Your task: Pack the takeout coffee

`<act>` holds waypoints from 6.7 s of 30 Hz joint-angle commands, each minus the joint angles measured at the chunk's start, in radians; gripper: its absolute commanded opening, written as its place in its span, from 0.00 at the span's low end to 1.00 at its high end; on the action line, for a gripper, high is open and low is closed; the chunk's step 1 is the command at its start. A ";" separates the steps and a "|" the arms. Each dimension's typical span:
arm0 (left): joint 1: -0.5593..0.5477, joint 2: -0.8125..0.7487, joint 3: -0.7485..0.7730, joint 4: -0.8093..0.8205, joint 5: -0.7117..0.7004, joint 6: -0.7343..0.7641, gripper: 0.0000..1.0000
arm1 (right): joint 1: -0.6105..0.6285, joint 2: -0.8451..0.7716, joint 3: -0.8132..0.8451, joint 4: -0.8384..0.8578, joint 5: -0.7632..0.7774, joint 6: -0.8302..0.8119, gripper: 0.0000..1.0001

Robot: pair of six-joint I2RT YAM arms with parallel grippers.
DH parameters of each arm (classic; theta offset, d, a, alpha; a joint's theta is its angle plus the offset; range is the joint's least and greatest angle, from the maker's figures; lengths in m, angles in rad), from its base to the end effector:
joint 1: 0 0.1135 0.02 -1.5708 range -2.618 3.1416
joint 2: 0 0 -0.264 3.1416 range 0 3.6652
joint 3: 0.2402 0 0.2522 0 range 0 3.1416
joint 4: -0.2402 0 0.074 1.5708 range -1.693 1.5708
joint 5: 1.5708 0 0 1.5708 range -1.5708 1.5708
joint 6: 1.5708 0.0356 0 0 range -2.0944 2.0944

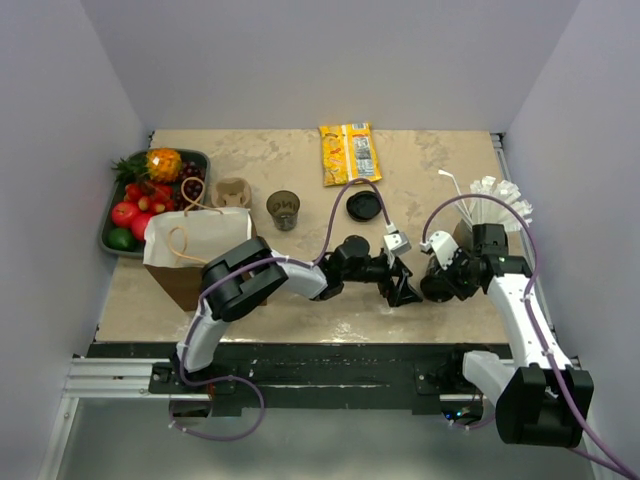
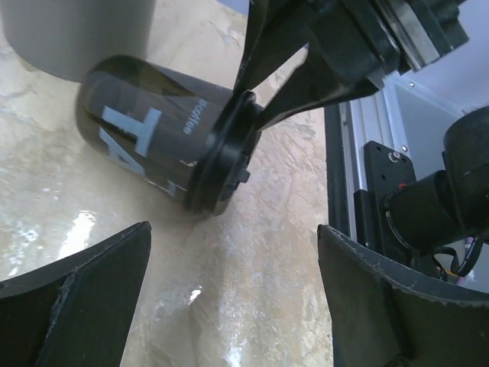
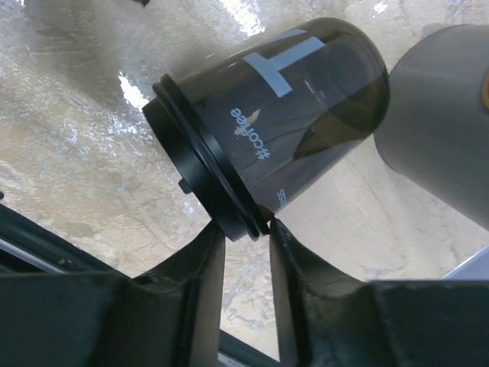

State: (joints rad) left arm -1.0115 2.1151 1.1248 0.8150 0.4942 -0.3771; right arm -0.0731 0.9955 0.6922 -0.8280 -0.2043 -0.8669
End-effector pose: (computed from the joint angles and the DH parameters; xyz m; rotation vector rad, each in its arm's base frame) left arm 0.2218 -0.3861 0.1490 0.9829 1.6944 -1.3997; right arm 0.1744 -0.0055 0.2206 -1.0841 2.4291 -0.0260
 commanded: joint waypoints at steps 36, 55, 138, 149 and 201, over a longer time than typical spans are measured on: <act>0.119 -0.762 0.052 -1.028 -0.103 1.126 0.99 | 0.065 0.571 0.481 -0.054 -0.822 0.968 0.19; 0.117 -0.577 0.188 -1.097 0.017 0.986 0.99 | 0.065 0.634 0.277 0.015 -0.867 1.132 0.20; 0.235 -0.199 0.389 -1.062 0.294 0.833 0.99 | 0.065 0.086 0.547 0.383 -0.408 1.097 0.95; 0.225 -0.173 0.374 -1.056 0.238 0.871 0.99 | 0.065 0.098 0.544 0.409 -0.419 1.117 0.95; 0.175 -0.193 0.326 -1.004 0.184 0.776 0.99 | 0.065 0.088 0.521 0.444 -0.438 1.137 0.95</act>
State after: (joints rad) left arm -0.8326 1.9728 1.4647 -0.2100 0.6907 0.4023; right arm -0.0082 1.0950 1.2171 -0.4324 -0.6231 0.2546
